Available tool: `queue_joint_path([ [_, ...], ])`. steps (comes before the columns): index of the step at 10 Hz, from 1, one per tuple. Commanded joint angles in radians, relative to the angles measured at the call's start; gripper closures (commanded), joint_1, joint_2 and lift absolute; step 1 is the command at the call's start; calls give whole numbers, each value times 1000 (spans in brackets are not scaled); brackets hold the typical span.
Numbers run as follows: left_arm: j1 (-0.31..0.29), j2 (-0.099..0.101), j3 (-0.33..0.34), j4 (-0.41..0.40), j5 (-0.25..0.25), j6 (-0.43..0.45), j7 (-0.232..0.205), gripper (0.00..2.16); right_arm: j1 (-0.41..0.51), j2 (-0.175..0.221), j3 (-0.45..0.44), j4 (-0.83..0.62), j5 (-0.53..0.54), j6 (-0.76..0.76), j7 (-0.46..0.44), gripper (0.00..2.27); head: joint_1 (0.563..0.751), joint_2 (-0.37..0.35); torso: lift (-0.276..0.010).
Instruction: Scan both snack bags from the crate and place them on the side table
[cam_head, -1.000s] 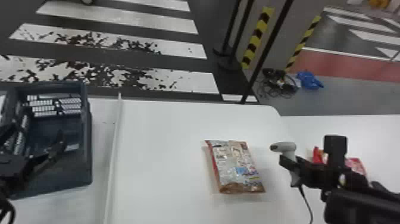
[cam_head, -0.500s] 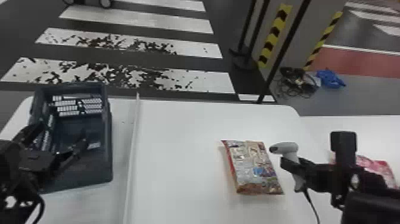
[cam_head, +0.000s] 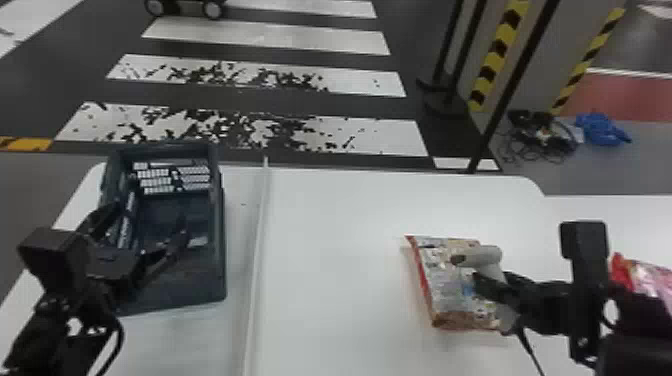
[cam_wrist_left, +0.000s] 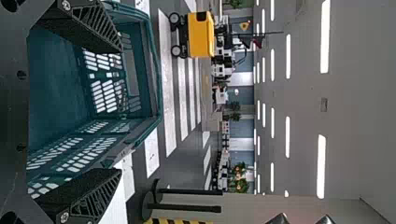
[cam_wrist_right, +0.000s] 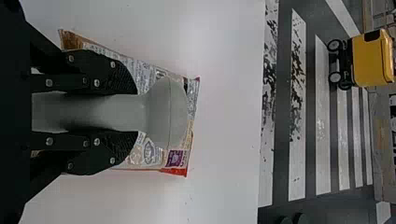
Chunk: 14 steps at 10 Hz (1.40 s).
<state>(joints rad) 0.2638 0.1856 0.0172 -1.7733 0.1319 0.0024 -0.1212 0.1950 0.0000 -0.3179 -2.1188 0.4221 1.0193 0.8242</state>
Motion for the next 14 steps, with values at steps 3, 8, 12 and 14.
queue_joint_path([
  [3,2,2,1,0,3,0,0,87,9,1,88,-9,12,29,-19,2128,695,-67,-98],
  [8,6,3,6,0,11,-6,0,87,-45,1,126,54,38,60,-39,2128,695,-33,-98],
  [12,5,6,9,2,14,-6,0,87,-58,1,123,80,40,54,-43,2128,695,-28,-98],
  [14,3,5,9,3,14,-9,0,87,-65,1,129,76,44,54,-48,2128,695,-28,-98],
])
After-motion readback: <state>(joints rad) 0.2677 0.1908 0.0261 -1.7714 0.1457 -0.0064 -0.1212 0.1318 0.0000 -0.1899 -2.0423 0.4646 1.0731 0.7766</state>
